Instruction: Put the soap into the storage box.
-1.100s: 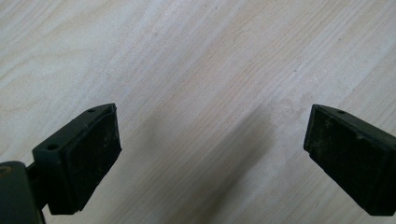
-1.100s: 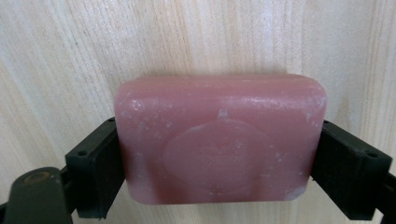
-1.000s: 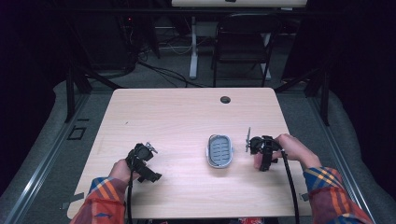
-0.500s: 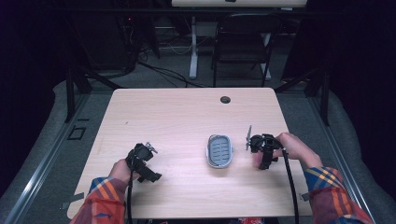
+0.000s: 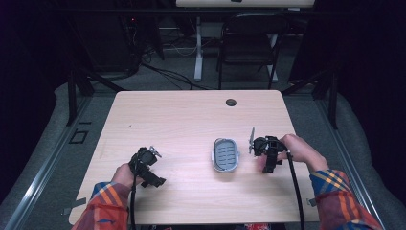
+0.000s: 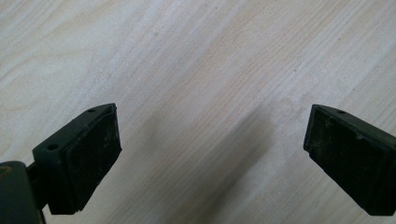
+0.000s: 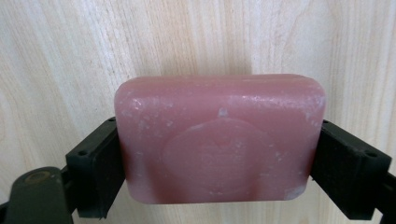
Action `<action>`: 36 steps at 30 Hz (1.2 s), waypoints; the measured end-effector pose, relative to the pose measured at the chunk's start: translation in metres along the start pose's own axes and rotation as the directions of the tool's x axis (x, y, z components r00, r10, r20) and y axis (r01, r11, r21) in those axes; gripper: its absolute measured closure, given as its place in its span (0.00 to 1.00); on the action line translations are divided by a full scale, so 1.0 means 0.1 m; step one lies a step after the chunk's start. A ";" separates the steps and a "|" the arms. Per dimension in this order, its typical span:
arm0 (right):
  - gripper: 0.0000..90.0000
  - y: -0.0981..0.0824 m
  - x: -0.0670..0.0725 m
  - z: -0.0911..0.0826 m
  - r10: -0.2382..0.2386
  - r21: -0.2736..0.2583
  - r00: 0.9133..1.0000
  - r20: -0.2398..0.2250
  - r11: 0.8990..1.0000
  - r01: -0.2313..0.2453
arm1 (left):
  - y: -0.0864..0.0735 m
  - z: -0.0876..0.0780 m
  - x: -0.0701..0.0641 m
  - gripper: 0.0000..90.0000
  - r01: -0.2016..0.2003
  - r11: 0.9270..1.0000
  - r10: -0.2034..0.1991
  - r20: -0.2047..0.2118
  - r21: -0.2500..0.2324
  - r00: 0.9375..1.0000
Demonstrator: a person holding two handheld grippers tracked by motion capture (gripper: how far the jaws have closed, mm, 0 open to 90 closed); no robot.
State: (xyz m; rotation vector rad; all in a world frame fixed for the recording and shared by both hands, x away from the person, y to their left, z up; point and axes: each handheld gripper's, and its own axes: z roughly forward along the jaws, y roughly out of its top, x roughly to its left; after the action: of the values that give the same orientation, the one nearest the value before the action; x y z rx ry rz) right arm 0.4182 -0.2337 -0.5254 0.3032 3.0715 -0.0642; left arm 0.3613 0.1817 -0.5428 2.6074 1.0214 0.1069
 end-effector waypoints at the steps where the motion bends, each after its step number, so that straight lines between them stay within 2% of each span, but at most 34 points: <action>1: 0.14 0.00 0.00 0.00 0.000 0.000 1.000 0.000 1.000 0.000 | 0.00 0.00 0.00 0.04 0.000 1.000 0.000 0.000 -0.001 1.000; 17: 0.14 0.17 0.00 -0.12 -0.033 0.009 0.999 0.011 0.999 0.033 | 0.00 0.00 0.00 0.04 0.001 1.000 -0.001 0.000 -0.003 1.000; 36: 0.14 0.27 -0.03 -0.28 -0.057 -0.002 0.998 0.017 0.998 0.057 | 0.00 0.01 0.00 0.04 0.001 1.000 -0.001 0.005 -0.001 1.000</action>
State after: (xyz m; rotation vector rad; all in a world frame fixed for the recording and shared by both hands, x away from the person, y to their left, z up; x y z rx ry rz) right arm 0.4254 -0.2062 -0.4986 0.2139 3.0627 -0.0658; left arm 0.3617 0.1816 -0.5436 2.6051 1.0202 0.1014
